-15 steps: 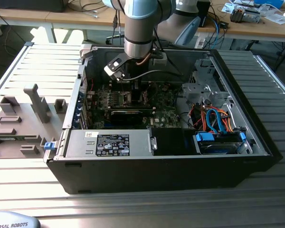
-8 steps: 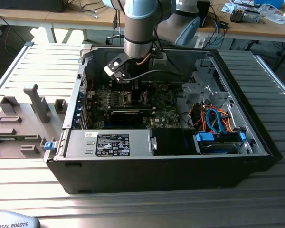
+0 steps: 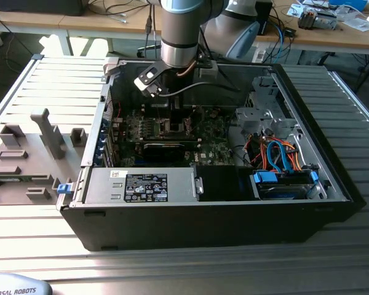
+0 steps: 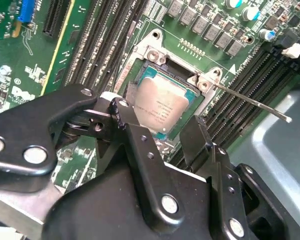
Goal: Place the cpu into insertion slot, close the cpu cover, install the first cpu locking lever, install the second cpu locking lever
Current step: 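Place the cpu into insertion slot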
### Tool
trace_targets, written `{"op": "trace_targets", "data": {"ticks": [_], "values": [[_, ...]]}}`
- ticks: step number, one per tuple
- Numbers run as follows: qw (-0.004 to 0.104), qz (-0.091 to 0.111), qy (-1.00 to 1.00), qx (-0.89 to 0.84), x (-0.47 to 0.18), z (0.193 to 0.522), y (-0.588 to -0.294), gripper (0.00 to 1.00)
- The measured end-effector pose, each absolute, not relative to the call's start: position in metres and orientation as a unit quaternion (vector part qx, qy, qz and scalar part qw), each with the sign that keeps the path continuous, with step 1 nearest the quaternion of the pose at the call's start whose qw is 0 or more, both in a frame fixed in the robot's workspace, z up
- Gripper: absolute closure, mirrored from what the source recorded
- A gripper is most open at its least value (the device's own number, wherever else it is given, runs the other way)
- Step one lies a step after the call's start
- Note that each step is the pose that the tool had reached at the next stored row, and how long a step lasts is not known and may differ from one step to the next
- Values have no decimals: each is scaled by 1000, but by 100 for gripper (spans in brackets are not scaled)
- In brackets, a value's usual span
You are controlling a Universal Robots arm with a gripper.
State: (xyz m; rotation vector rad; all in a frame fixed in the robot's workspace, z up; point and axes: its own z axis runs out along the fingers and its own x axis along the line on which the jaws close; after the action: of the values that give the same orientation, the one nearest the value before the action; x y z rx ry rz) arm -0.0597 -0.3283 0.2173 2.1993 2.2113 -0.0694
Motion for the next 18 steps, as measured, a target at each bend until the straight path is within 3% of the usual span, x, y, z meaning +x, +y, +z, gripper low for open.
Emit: {"op": "trace_targets", "data": {"ticks": [3,6,8,10,18], "values": [[11,-22,709,705,-59,219,-328,59],[10,-22,709,705,-56,219,-328,65],[10,-21,710,704,-55,220,-328,83],[10,-21,711,703,-55,228,-328,89],[10,-21,713,701,-55,247,-328,89]]}}
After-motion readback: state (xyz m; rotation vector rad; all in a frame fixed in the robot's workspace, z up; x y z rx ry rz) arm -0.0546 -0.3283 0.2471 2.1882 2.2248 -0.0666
